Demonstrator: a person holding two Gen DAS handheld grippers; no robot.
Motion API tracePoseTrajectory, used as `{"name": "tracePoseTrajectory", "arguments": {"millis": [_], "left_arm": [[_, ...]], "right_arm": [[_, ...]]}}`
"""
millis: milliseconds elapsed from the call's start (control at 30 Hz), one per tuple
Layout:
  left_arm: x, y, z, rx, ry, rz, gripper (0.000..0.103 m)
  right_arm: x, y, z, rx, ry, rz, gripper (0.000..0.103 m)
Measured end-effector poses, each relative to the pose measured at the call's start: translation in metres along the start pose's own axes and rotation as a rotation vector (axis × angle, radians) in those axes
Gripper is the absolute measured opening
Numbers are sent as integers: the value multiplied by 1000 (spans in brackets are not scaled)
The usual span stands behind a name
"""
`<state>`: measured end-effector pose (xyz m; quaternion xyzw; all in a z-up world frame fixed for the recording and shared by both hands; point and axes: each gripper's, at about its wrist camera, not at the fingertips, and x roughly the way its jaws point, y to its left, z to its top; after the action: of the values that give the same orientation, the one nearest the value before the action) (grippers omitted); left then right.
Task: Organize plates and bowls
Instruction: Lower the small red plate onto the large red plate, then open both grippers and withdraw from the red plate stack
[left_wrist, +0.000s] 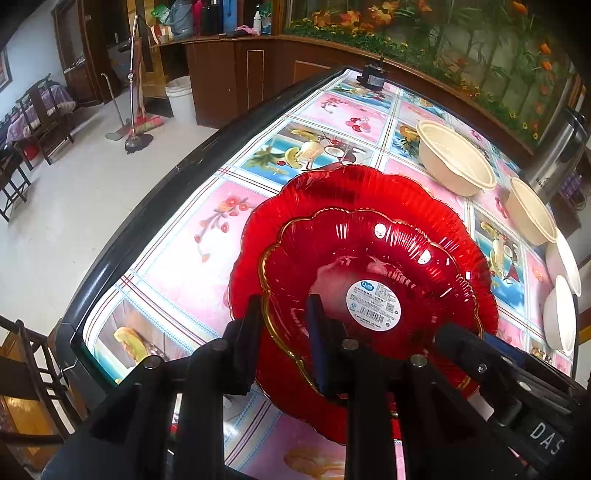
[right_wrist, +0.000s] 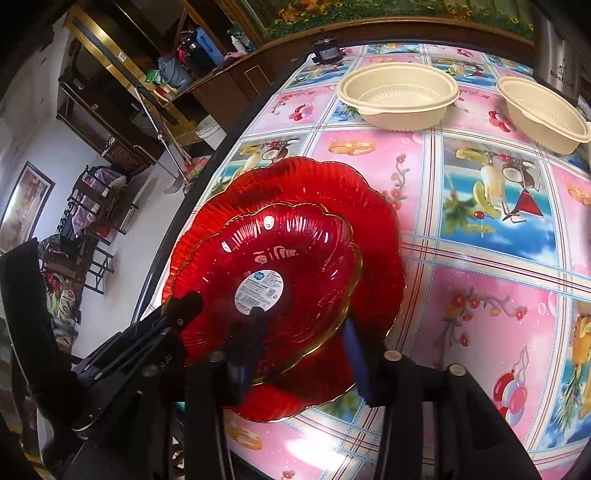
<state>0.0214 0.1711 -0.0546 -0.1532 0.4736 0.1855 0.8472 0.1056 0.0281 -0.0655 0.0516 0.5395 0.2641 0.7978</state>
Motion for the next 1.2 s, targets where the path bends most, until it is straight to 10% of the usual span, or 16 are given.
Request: {"name": "tracePoseTrajectory", "arguments": {"millis": [367, 1200], "left_arm": [[-23, -1, -2, -10, -56, -7, 69], [-59, -58, -10, 93, -245, -34, 78]], "right_arm": [[-12, -2, -2, 15, -13, 18, 60], [-69, -65, -26, 153, -185, 83, 92]]}}
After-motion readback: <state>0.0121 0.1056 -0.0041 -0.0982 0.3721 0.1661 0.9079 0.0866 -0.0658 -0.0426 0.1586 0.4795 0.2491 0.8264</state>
